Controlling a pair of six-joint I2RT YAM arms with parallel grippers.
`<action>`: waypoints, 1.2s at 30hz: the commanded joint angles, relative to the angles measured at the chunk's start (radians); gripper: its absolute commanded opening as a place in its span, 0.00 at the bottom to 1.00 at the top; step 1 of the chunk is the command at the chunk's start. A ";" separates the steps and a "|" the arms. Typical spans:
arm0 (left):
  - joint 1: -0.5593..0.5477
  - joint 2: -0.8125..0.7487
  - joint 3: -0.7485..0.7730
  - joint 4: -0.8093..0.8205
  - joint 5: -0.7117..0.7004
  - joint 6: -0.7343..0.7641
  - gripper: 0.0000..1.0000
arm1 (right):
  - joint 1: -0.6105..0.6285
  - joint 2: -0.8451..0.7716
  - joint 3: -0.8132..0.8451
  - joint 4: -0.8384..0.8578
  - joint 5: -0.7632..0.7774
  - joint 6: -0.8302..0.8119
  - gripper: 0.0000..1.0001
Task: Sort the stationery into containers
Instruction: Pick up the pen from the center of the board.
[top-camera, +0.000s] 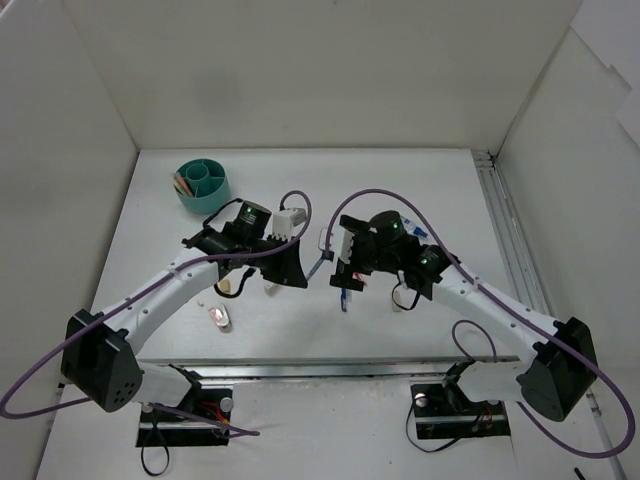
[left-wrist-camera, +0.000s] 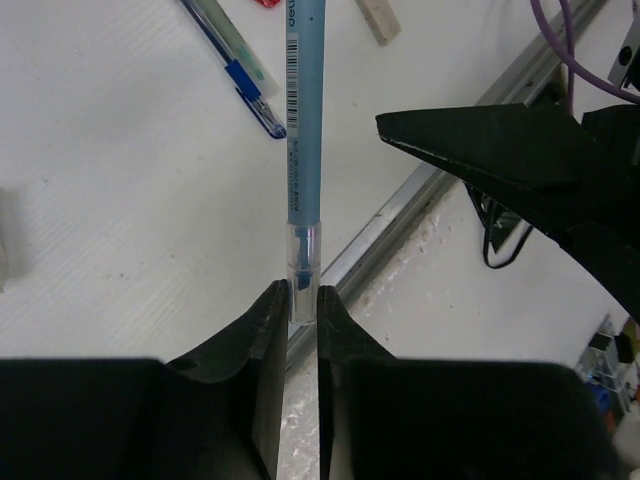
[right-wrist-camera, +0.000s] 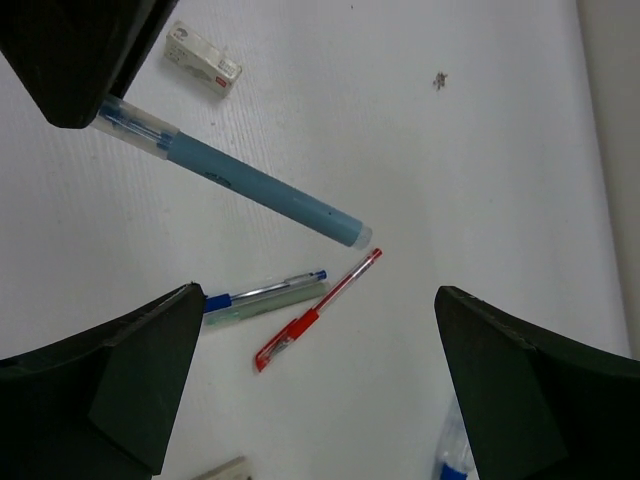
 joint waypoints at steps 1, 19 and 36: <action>0.034 -0.011 0.047 -0.037 0.124 -0.033 0.00 | 0.019 0.023 0.063 0.088 -0.070 -0.171 0.98; 0.052 -0.021 0.099 -0.115 0.218 0.037 0.00 | 0.090 0.175 0.161 -0.007 -0.133 -0.235 0.44; 0.092 -0.254 -0.082 0.282 0.022 -0.067 1.00 | 0.095 0.143 0.176 0.094 -0.083 0.106 0.00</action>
